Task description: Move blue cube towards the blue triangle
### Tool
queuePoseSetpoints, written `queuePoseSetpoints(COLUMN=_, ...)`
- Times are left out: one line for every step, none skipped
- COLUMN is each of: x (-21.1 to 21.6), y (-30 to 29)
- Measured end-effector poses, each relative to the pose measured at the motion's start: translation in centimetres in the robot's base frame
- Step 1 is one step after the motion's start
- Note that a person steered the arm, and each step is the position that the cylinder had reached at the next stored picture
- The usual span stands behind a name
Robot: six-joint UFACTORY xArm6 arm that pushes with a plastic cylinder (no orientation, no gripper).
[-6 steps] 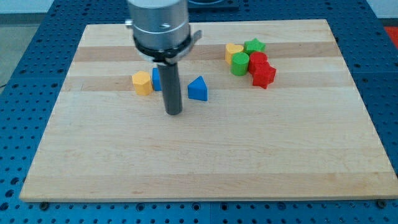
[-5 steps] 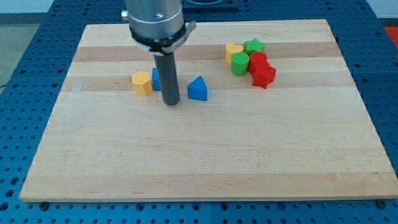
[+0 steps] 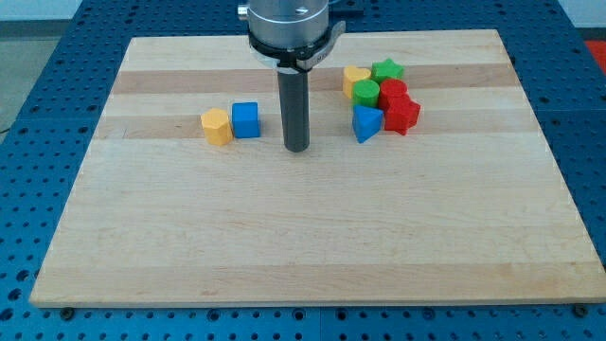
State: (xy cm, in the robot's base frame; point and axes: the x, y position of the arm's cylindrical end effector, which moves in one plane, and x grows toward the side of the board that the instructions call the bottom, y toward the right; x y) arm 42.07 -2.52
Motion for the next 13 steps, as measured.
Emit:
queuePoseSetpoints(x=0.0, y=2.5)
queuePoseSetpoints(x=0.0, y=5.5)
queuePoseSetpoints(x=0.0, y=7.4)
queuePoseSetpoints(x=0.0, y=8.0)
queuePoseSetpoints(x=1.2, y=5.3)
queuePoseSetpoints(x=3.1, y=-2.8)
queuePoseSetpoints(x=2.6, y=-10.0)
queuePoseSetpoints(x=-1.2, y=-11.3)
queuePoseSetpoints(x=-3.5, y=-9.1)
queuePoseSetpoints(x=-3.4, y=-8.3)
queuePoseSetpoints(x=-2.6, y=-12.1)
queuePoseSetpoints(x=-4.1, y=-13.3)
queuePoseSetpoints(x=-4.2, y=-8.8)
